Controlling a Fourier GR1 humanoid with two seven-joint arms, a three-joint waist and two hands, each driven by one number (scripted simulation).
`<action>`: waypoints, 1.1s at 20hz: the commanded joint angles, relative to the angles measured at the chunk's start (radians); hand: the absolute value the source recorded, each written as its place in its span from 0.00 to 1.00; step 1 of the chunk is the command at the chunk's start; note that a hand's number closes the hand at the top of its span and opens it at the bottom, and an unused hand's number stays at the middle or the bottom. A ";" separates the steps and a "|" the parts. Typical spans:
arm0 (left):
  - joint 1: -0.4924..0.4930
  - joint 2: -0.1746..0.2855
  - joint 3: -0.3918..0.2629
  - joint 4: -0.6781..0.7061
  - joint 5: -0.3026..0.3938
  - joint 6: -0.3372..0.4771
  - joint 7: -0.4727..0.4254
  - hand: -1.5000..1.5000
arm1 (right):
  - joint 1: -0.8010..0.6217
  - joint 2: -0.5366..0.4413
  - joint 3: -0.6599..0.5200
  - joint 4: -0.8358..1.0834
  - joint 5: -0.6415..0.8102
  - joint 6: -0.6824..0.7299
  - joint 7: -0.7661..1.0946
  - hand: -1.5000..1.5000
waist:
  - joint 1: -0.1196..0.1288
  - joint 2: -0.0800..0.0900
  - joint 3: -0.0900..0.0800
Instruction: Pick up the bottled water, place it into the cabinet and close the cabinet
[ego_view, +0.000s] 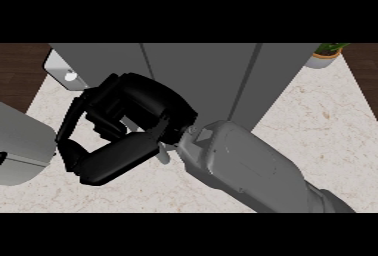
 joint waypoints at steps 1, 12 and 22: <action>0.036 -0.017 0.034 -0.072 0.002 0.008 0.038 0.00 | 0.035 -0.029 -0.067 0.077 0.035 0.095 -0.059 1.00 | -0.005 -0.002 0.001; -0.002 -0.081 -0.004 -0.033 -0.075 0.002 0.049 0.00 | -0.004 -0.102 -0.175 0.276 0.219 0.020 -0.193 1.00 | -0.011 0.002 0.000; -0.019 -0.045 0.026 -0.062 -0.016 -0.014 0.117 0.00 | -0.031 -0.151 -0.233 0.299 0.246 0.003 -0.219 0.00 | -0.010 0.000 0.000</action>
